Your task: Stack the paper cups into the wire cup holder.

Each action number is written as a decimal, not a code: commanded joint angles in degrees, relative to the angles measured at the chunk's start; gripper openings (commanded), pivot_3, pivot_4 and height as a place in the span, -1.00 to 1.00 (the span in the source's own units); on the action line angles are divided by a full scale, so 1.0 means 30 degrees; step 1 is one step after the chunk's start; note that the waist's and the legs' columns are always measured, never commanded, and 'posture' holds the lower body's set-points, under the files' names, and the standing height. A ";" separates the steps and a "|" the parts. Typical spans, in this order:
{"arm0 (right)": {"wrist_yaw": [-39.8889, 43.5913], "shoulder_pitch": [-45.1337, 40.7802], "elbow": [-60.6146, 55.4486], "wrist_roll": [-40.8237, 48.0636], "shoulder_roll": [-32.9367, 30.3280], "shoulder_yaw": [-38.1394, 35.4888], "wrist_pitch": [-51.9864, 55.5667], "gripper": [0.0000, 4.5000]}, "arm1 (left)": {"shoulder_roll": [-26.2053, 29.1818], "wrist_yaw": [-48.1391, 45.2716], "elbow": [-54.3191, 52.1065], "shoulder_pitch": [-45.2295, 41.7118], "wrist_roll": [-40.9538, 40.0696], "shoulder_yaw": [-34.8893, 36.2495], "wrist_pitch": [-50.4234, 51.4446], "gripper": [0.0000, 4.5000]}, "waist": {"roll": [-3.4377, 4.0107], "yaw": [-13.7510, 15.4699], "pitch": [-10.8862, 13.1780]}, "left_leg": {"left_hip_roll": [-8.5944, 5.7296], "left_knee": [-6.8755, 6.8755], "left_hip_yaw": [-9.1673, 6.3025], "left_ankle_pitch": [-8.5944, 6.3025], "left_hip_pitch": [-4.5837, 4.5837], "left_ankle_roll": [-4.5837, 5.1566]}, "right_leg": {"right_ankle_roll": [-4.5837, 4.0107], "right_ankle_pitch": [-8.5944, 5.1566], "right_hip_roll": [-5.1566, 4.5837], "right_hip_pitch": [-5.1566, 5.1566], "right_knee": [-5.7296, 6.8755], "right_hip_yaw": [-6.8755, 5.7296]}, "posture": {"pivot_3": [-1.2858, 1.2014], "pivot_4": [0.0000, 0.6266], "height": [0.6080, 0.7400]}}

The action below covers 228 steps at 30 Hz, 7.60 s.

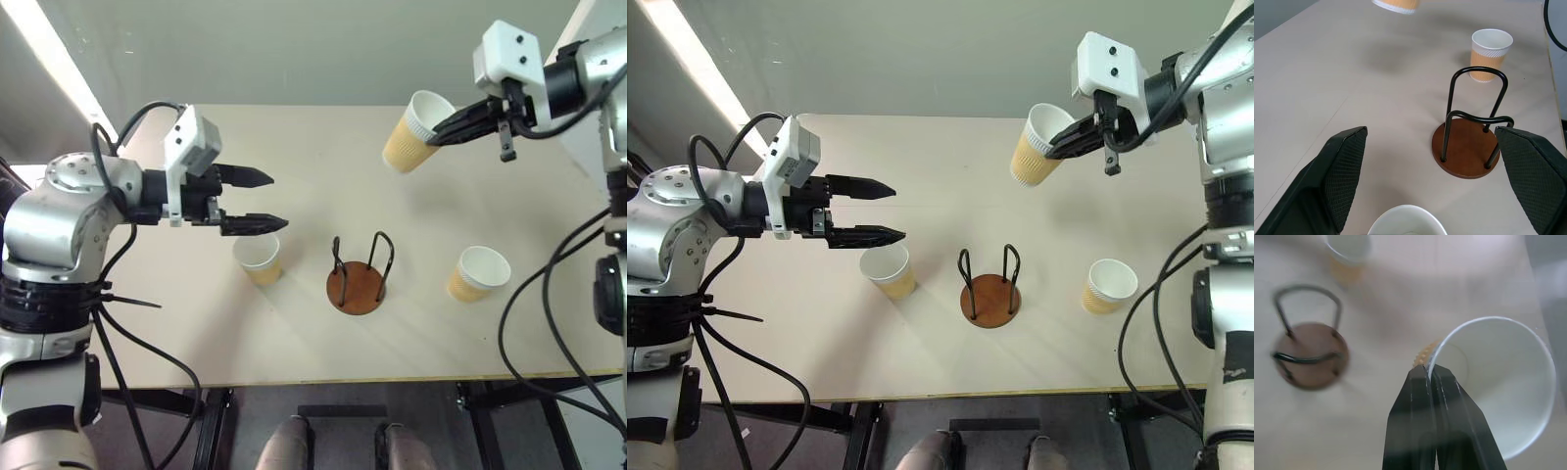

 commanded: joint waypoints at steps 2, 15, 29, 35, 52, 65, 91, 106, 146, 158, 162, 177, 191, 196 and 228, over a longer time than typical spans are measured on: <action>0.0092 0.0574 -0.3585 0.1378 -0.0895 0.0318 0.1621 -0.99 | 0.0236 -0.0326 0.0618 -0.0795 0.0389 0.0012 -0.0918 1.00 | -0.0003 -0.0029 0.0002 | 0.0026 0.0023 -0.0004 0.0013 0.0016 -0.0023 | -0.0003 -0.0002 0.0037 -0.0004 -0.0013 0.0013 | 0.03 -0.52 1.00; -0.0011 0.1840 -0.7636 0.2703 0.0192 0.1015 0.3622 -0.99 | -0.0136 -0.1113 0.2038 -0.1456 0.1680 -0.1172 -0.2312 1.00 | -0.0008 -0.0201 0.0001 | 0.0167 0.0024 -0.0044 -0.0007 0.0199 0.0012 | -0.0171 -0.0078 0.0206 -0.0027 0.0318 0.0040 | 0.03 -0.52 1.00; -0.0488 0.2378 -0.6571 0.1602 0.1443 0.2115 0.2078 -0.99 | -0.0201 -0.1256 0.2021 -0.1301 0.2060 -0.1281 -0.2603 1.00 | -0.0009 -0.0241 0.0001 | 0.0174 0.0029 -0.0046 0.0011 0.0196 -0.0010 | -0.0194 -0.0078 0.0218 -0.0027 0.0315 0.0040 | 0.03 -0.52 1.00; -0.0200 0.2698 -0.6513 0.1252 0.1449 0.2398 0.1532 -0.99 | -0.0154 -0.1275 0.1985 -0.1274 0.2129 -0.1233 -0.2597 1.00 | -0.0009 -0.0241 0.0001 | 0.0176 0.0032 -0.0046 0.0011 0.0197 -0.0013 | -0.0197 -0.0079 0.0219 -0.0027 0.0317 0.0040 | 0.03 -0.52 1.00; -0.1567 0.3365 -0.6609 0.1766 0.2451 0.1790 0.2614 0.28 | 0.0124 -0.1265 0.1401 -0.1119 0.2280 -0.1208 -0.2513 1.00 | -0.0010 -0.0268 0.0000 | 0.0182 0.0034 -0.0045 0.0011 0.0200 -0.0013 | -0.0197 -0.0079 0.0221 -0.0027 0.0322 0.0040 | 0.03 -0.52 1.00; -0.3736 0.1349 -0.4786 0.5577 0.2393 -0.2591 0.7423 0.28 | 0.2810 -0.1356 -0.3031 0.0798 0.4043 -0.2009 -0.3842 1.00 | -0.0019 -0.0267 -0.0005 | 0.0176 -0.0019 -0.0059 0.0037 0.0198 -0.0080 | -0.0275 -0.0124 0.0239 -0.0039 0.0305 0.0040 | 0.03 -0.52 1.00; -0.1791 0.1608 -0.4985 0.7873 0.0423 -0.2108 0.8845 0.28 | 0.4585 -0.0834 -0.3577 0.3734 1.0671 -0.4908 -0.6919 1.00 | -0.0018 -0.0306 -0.0006 | 0.0190 -0.0062 -0.0054 -0.0001 0.0212 -0.0017 | -0.0304 -0.0119 0.0237 -0.0077 0.0343 0.0041 | 0.03 -0.52 1.00; -0.1776 0.2355 -0.6061 0.8114 -0.0044 -0.2006 0.9146 0.28 | 0.1768 -0.1885 0.0723 0.1656 1.1360 -0.6294 -0.9158 1.00 | -0.0021 -0.0298 -0.0007 | 0.0189 -0.0060 -0.0053 0.0002 0.0209 -0.0018 | -0.0323 -0.0103 0.0235 -0.0083 0.0354 0.0040 | 0.03 -0.52 1.00; -0.6456 0.6884 -1.1007 1.1897 -0.2460 -0.5104 1.2620 0.32 | -0.2435 -0.7122 0.8468 -1.1435 0.2757 -1.0520 -1.0687 -0.97 | -0.0037 -0.0156 -0.0016 | 0.0156 0.0218 -0.0002 -0.0017 -0.0003 0.0035 | -0.0037 0.0024 0.0209 -0.0100 0.0250 0.0084 | 0.03 -0.52 1.00; -0.8210 0.8101 -1.2458 1.3390 -0.3462 -0.6503 1.3843 0.32 | -0.3935 -0.7122 0.9248 -1.2535 0.1037 -1.3586 -1.2197 -0.97 | -0.0035 -0.0055 -0.0012 | 0.0163 0.0247 0.0034 -0.0019 -0.0005 0.0037 | 0.0196 0.0081 0.0204 -0.0096 0.0247 0.0127 | 0.03 -0.52 1.00; -0.8612 0.8184 -1.2483 1.3643 -0.3653 -0.6618 1.3906 0.32 | -0.3716 -0.7122 0.8718 -1.2495 0.0489 -1.4243 -1.2142 -0.97 | -0.0035 -0.0046 -0.0013 | 0.0134 0.0279 0.0054 -0.0015 -0.0023 0.0029 | 0.0236 0.0071 0.0212 -0.0095 0.0251 0.0140 | 0.03 -0.52 1.00; -0.8945 0.7980 -1.2170 1.3868 -0.3891 -0.6265 1.3495 0.32 | -0.2783 -0.7122 0.6876 -1.1628 -0.0082 -1.5388 -1.1703 -0.97 | -0.0037 -0.0053 -0.0015 | 0.0113 0.0392 0.0113 -0.0045 -0.0038 0.0063 | 0.0290 0.0056 0.0219 -0.0079 0.0257 0.0202 | 0.03 -0.52 1.00; -0.8767 0.7736 -1.1821 1.3698 -0.3909 -0.6011 1.3161 0.32 | -0.2648 -0.7122 0.7489 -1.2314 0.0313 -1.5091 -1.2204 -0.97 | -0.0035 -0.0041 -0.0015 | 0.0120 0.0449 0.0104 -0.0077 -0.0061 0.0098 | 0.0296 0.0047 0.0204 -0.0077 0.0248 0.0236 | 0.03 -0.52 1.00; -0.8787 0.7702 -1.1830 1.3745 -0.3912 -0.5955 1.3169 0.32 | -0.2887 -0.7122 0.7221 -1.2023 0.0247 -1.5106 -1.2019 -0.97 | -0.0031 -0.0038 -0.0013 | 0.0123 0.0485 0.0088 -0.0093 -0.0086 0.0106 | 0.0310 0.0045 0.0197 -0.0078 0.0239 0.0245 | 0.03 -0.52 1.00; -0.9031 0.8661 -1.1960 1.2459 -0.4373 -0.5768 1.1770 0.32 | -0.5715 -0.7008 0.7976 -1.0574 0.2812 -1.0511 -0.9760 0.82 | -0.0032 -0.0005 -0.0014 | 0.0114 0.0505 0.0114 -0.0108 -0.0091 0.0119 | 0.0352 0.0067 0.0200 -0.0078 0.0242 0.0248 | 0.03 -0.52 1.00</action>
